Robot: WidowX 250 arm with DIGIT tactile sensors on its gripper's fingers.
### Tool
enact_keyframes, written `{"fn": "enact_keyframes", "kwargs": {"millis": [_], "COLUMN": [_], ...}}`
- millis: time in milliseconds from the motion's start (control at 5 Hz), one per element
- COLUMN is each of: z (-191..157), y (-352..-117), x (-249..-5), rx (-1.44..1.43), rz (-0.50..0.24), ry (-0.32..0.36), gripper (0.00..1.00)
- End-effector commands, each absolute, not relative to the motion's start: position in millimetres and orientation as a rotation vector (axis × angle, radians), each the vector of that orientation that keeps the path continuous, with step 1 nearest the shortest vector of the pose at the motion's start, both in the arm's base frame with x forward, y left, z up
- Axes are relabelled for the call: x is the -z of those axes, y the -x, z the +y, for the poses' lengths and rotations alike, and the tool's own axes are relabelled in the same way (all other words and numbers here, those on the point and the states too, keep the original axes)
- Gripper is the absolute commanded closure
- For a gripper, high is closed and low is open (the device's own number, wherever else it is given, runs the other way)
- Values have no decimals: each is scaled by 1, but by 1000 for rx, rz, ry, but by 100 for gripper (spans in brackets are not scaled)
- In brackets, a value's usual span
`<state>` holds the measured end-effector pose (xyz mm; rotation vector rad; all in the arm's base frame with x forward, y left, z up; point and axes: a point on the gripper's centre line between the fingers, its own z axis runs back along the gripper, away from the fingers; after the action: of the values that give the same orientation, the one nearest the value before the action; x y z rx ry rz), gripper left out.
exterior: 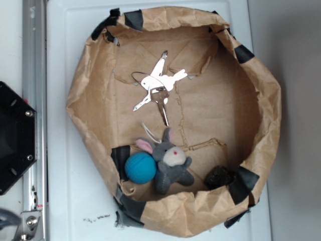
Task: Grab the silver keys.
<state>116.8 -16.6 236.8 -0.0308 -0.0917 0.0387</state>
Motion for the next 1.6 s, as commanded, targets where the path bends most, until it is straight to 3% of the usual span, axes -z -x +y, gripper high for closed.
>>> {"fn": "enact_keyframes", "kwargs": {"millis": [0,200,400,600,800,1000,1200,1400], "z": [-17,0,0,0,-2,-2,9,17], "y": [-117,-163,-181,-185,-194,-221,-247,-260], "x": [-237,-229,-211,-200,-188,-175,-173,-160], "rx": [-39,-71,92,322,479,523,455,434], "rz": [-92,-124,-103,-171,-208,-196,-128,-116], "ry": [31,-5,-54,-76,-63,-24,38,19], "gripper": [0,0,0,0,0,0,0,0]}}
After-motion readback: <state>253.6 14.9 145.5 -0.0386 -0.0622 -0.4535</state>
